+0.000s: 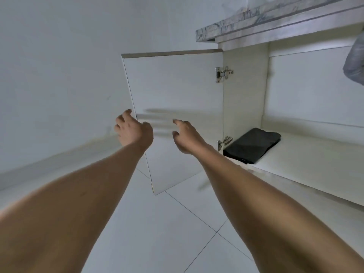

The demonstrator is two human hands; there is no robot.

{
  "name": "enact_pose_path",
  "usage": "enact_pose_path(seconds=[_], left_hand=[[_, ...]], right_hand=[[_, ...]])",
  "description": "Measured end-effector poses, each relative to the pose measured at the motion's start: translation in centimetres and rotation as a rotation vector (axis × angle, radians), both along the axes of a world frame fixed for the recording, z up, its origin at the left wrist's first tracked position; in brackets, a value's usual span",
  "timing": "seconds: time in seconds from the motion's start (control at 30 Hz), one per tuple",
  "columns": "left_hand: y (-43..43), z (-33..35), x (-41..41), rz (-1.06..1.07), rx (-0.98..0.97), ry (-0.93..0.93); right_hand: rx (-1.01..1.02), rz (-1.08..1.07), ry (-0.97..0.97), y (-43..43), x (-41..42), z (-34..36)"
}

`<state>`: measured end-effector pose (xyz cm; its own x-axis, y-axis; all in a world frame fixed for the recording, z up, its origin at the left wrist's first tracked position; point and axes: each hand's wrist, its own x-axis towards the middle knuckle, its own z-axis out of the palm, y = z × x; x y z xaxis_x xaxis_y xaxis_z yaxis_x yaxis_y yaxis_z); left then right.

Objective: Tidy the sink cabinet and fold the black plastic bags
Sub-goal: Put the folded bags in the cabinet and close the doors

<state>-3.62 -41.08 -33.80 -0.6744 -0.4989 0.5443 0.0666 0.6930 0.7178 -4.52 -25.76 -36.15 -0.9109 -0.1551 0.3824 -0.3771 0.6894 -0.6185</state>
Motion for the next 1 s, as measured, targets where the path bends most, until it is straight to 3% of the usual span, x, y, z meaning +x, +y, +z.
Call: enact_pose_path(seconds=[0.13,0.23,0.4,0.57,0.73,0.9,1.0], left_hand=[[-1.0,-2.3,-0.6,-0.165,0.227,0.027],[-2.5,-3.9,-2.0,-0.261,0.172,0.014],[-4.9,-3.5,-3.9,-0.487,0.328,0.018],[-5.0,-3.1,-3.9,-0.577,0.399,0.024],[-3.1,-2.7,-2.5,-0.776,0.267,0.035],[3.7,-3.0,2.1,-0.915,0.005,0.19],[8.3,-3.7,3.6,-0.986,-0.079,0.174]], right_hand=[[-0.011,0.01,0.005,-2.1,-0.4,1.0],[-0.079,-0.024,-0.008,-4.0,-1.4,0.0],[-0.222,-0.133,0.041,-6.8,-2.3,-1.7],[-0.351,-0.212,0.092,-7.7,-2.3,-1.4],[-0.518,-0.351,0.206,-4.4,0.2,0.5],[-0.814,-0.302,-0.04,1.4,5.0,4.8],[-0.858,-0.285,-0.16,5.5,8.4,6.7]])
